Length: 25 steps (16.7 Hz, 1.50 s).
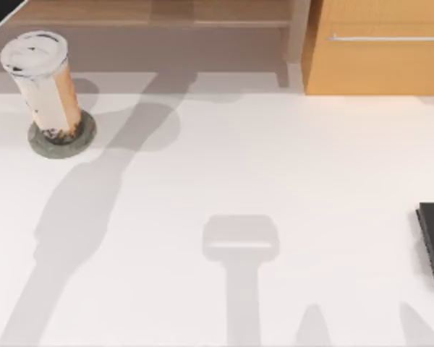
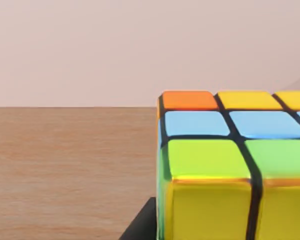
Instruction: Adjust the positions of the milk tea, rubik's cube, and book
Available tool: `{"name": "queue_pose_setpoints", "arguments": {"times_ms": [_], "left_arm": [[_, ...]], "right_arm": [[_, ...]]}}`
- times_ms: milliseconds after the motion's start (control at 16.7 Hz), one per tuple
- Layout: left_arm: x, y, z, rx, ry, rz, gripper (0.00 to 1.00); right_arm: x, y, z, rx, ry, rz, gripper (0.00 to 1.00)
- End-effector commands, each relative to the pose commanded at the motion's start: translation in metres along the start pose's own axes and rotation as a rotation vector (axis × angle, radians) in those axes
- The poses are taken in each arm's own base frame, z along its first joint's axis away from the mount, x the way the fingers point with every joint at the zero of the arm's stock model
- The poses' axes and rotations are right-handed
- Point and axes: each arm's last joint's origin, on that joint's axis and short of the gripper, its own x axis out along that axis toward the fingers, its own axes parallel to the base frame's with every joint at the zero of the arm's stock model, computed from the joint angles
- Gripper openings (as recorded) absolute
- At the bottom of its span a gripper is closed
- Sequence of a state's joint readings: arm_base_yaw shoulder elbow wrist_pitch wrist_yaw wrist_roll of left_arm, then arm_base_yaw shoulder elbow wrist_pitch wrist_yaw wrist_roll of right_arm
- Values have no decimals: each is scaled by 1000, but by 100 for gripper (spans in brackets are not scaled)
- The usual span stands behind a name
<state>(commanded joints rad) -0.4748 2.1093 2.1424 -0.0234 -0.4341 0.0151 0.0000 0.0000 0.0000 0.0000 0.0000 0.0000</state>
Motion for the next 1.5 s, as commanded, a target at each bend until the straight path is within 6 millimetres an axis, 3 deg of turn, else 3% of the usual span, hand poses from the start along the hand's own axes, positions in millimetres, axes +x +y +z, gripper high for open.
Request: {"name": "queue_pose_setpoints", "arguments": {"times_ms": [600,1200,1500], "left_arm": [[0,0,0,0,0,0,98],[-1,-1,0,1,0,-1,100],[-21,-2,0,1,3,-6,100]], "right_arm": [[0,0,0,0,0,0,100],[0,0,0,0,0,0,100],[0,0,0,0,0,0,100]]}}
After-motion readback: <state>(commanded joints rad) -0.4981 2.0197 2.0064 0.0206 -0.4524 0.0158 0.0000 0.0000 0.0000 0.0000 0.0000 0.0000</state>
